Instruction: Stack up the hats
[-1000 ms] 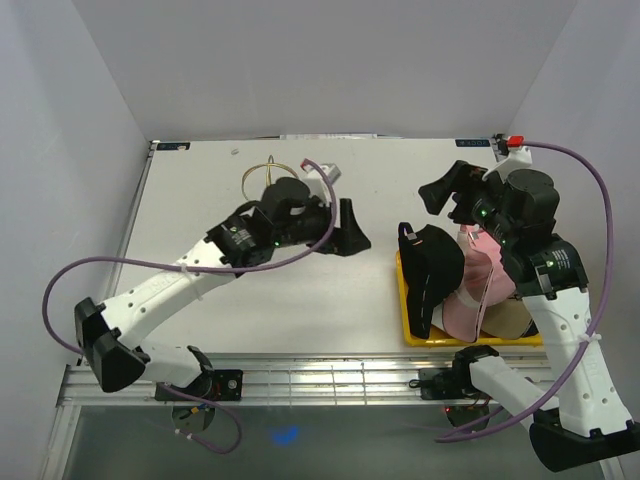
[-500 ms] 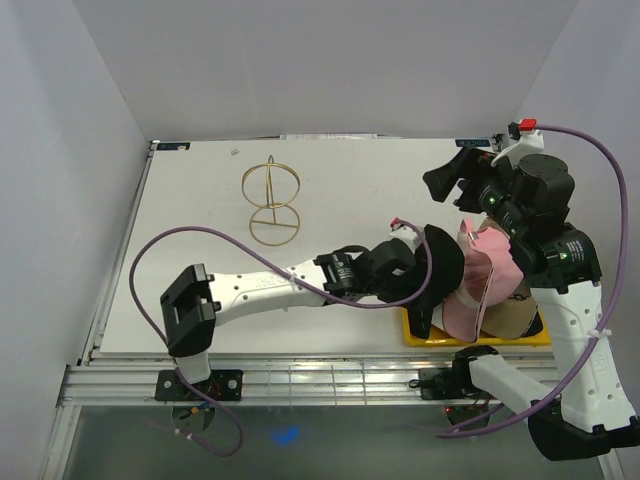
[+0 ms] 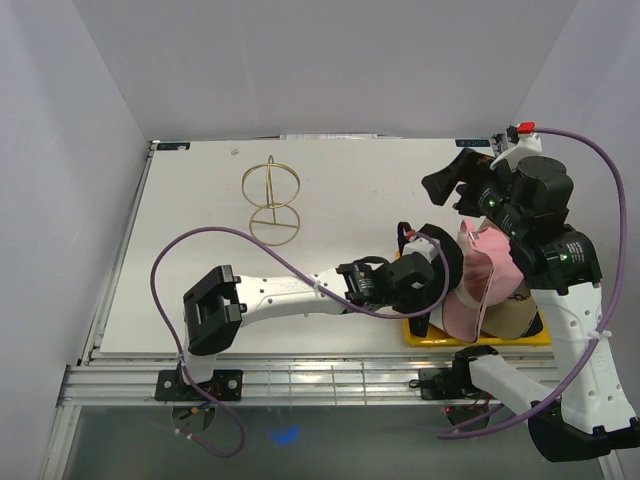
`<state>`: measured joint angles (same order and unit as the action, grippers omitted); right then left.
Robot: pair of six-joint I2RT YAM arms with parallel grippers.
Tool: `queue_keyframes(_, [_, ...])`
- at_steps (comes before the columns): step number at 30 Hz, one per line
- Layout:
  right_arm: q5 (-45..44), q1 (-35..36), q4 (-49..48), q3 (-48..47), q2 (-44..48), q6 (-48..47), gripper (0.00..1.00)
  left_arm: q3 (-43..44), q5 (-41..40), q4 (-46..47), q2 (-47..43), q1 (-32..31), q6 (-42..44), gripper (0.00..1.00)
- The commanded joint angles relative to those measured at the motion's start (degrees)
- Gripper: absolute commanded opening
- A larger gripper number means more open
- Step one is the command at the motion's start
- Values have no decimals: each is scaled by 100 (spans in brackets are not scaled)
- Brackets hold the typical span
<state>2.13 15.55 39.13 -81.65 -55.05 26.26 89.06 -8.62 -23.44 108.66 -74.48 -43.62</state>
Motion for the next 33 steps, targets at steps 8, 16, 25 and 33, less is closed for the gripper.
queue_keyframes(8, [103, 9, -99, -35, 108, 54, 90, 410, -131, -134, -371, -14, -24, 0])
queue_keyframes(16, [217, 1, -99, -150, 99, 142, 90, 297, 124, 190, -1171, 222, -436, 0])
queue_keyframes(25, [279, 1, -143, -255, 108, 230, 90, -801, 756, 999, -2629, 1433, -1035, 0])
queue_keyframes(33, [411, 1, -152, -343, 20, 274, 90, -1136, 2047, 1649, -3211, 3183, -1289, 0])
